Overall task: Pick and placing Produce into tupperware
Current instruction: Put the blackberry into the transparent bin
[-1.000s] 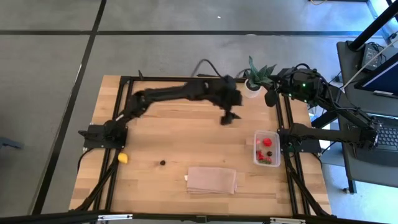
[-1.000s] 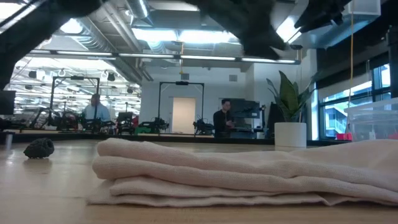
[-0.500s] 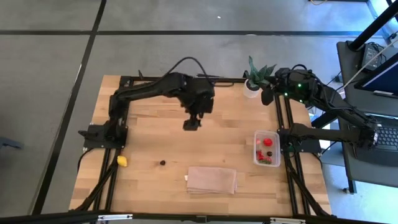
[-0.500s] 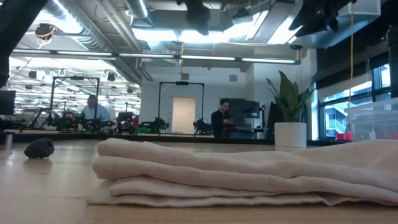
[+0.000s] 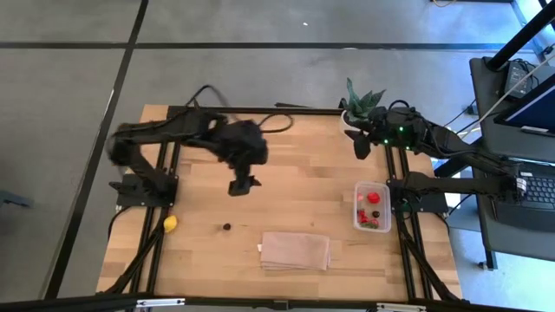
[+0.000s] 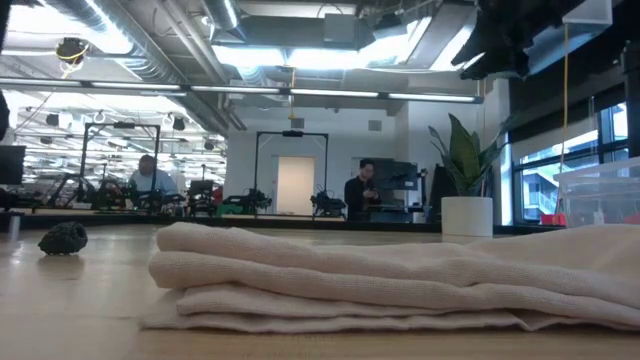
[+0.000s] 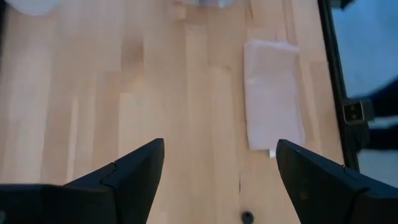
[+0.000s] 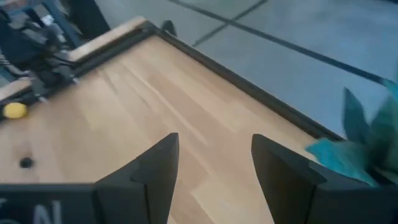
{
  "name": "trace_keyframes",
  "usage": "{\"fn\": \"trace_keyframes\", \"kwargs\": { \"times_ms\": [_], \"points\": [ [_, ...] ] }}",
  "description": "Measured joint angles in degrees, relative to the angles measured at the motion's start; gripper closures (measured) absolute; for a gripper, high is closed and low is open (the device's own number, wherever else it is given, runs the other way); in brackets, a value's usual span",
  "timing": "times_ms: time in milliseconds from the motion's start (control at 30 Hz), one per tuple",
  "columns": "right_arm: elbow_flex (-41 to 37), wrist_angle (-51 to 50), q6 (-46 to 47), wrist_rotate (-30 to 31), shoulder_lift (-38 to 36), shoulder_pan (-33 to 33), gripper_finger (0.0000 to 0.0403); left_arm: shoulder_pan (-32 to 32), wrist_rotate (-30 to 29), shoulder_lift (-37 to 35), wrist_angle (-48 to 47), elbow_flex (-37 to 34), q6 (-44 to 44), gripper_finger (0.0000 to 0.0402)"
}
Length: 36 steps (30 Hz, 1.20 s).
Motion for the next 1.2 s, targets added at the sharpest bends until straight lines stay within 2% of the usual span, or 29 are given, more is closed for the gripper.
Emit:
{"fn": "trace_keyframes", "kwargs": {
  "times_ms": [167,333,567,667,833,1100,1200],
  "points": [
    [-1.0,5.4,0.1,0.0,0.0,2.3,0.0198,-2.9,-4.0,-12.1,11.4,-17.7,-5.4,0.0102],
    [-1.8,8.9,0.2,0.0,0.5,3.6,0.0198,-6.7,-6.1,-21.6,17.5,-35.1,-14.4,0.0102],
    [-1.8,9.6,1.7,0.0,2.5,4.4,0.0198,-15.3,-8.1,-27.4,24.8,-54.4,-27.3,0.0101],
    [-1.8,10.2,2.9,0.0,3.9,4.4,0.0198,-19.7,-8.2,-27.3,30.6,-60.1,-30.6,0.0101],
    [-1.8,11.3,3.2,0.0,6.9,4.4,0.0198,-24.7,-8.1,-27.0,41.2,-66.6,-31.0,0.0101],
    [-1.8,14.1,4.3,-0.1,11.8,4.4,0.0198,-28.0,-7.9,-26.5,42.3,-71.6,-42.6,0.0101],
    [-1.8,14.9,4.3,-0.1,12.5,4.4,0.0198,-29.0,-7.9,-26.5,43.8,-72.0,-44.3,0.0101]
  ]
}}
